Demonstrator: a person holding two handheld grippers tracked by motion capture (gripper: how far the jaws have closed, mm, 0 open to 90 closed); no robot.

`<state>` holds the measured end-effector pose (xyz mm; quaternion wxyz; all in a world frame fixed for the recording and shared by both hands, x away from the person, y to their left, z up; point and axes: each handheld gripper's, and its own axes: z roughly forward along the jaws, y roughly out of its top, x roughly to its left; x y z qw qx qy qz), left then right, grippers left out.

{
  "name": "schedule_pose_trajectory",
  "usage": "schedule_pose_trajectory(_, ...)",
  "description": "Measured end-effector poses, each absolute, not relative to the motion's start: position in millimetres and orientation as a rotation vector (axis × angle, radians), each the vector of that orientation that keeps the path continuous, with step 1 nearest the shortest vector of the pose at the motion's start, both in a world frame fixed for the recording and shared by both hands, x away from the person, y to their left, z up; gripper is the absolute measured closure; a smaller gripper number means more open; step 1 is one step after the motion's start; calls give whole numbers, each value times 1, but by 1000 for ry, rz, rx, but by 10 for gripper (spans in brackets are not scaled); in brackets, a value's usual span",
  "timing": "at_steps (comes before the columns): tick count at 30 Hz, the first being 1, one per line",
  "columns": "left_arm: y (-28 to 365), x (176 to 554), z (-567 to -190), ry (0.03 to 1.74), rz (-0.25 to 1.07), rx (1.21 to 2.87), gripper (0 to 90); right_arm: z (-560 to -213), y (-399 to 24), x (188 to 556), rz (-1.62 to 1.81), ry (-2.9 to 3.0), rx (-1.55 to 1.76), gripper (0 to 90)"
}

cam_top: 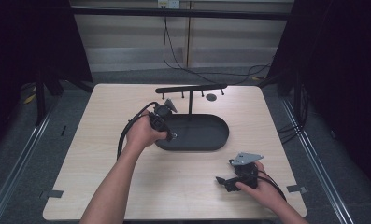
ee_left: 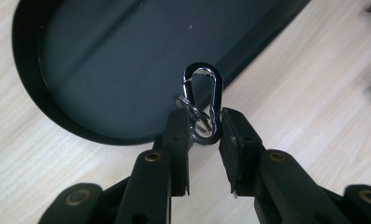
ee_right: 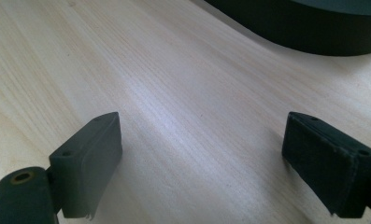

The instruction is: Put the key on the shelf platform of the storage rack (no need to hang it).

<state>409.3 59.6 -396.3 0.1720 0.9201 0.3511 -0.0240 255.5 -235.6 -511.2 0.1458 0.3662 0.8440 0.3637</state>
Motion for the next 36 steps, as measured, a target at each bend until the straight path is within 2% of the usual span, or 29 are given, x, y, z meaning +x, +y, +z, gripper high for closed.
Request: schedule_pose_trajectory(36, 41, 422, -407, 1041, -30, 2561, 731, -511, -236, 256, 1047, 2429, 1053, 119)
